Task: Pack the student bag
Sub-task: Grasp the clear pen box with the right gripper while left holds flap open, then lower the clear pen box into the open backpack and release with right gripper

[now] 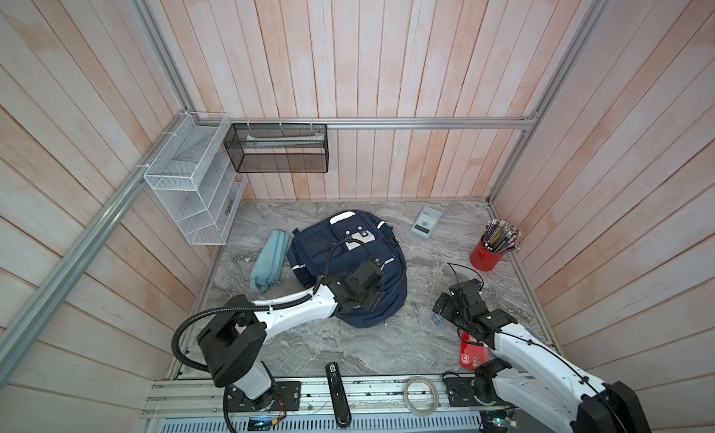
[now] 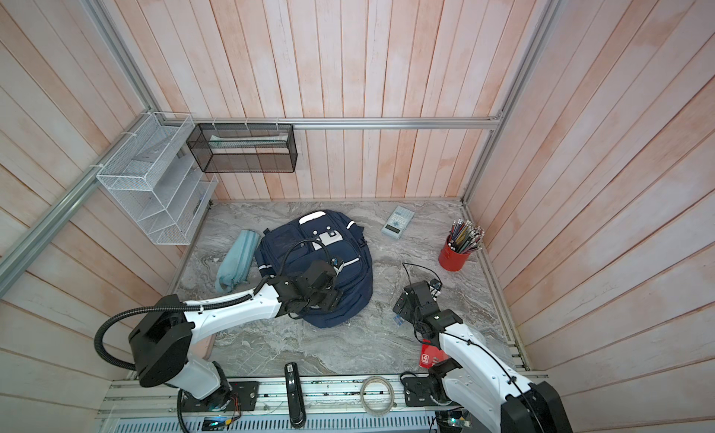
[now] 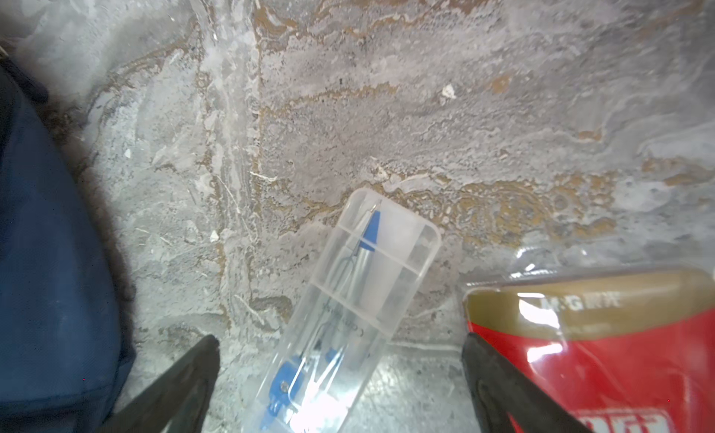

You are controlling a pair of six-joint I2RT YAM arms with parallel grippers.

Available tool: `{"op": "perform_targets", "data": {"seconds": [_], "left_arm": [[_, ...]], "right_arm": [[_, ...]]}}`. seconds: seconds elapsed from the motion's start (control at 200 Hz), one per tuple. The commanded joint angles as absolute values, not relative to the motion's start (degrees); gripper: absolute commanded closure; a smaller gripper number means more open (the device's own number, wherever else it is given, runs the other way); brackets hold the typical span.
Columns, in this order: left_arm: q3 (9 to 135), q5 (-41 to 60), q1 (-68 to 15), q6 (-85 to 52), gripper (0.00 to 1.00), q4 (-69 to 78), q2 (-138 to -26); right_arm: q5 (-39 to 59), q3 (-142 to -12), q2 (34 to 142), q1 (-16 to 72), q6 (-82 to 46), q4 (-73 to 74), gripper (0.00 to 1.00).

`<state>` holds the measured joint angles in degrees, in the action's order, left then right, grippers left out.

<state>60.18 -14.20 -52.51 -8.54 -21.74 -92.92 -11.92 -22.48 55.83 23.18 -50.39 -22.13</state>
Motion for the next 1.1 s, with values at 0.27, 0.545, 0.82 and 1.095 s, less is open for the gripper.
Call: {"op": "perform_targets", "data": {"seconds": [0.27,0.545,0.82,1.095], "left_arm": [[68.19,-21.38,-51.68,-3.66,1.0,-21.86,-100.3],[70.12,-12.24,-47.24,-9.51,1.0,-20.73,-88.63],[68.64,-1.82,-42.65,-12.07,1.0,-17.25,-82.74],[69.23,1.86,-42.19,-13.49,1.0,-15.22,-83.06]], "right_arm": [[-9.87,-30.49,71.43,23.02,-37.62,-16.67,0.06],[-13.48,-36.36,81.48,23.0,-33.23,-20.13,0.37],[-10.07,-38.24,83.38,23.02,-30.5,-18.56,0.67],[-2.99,-42.61,70.97,23.36,-30.67,-17.72,0.67]]}}
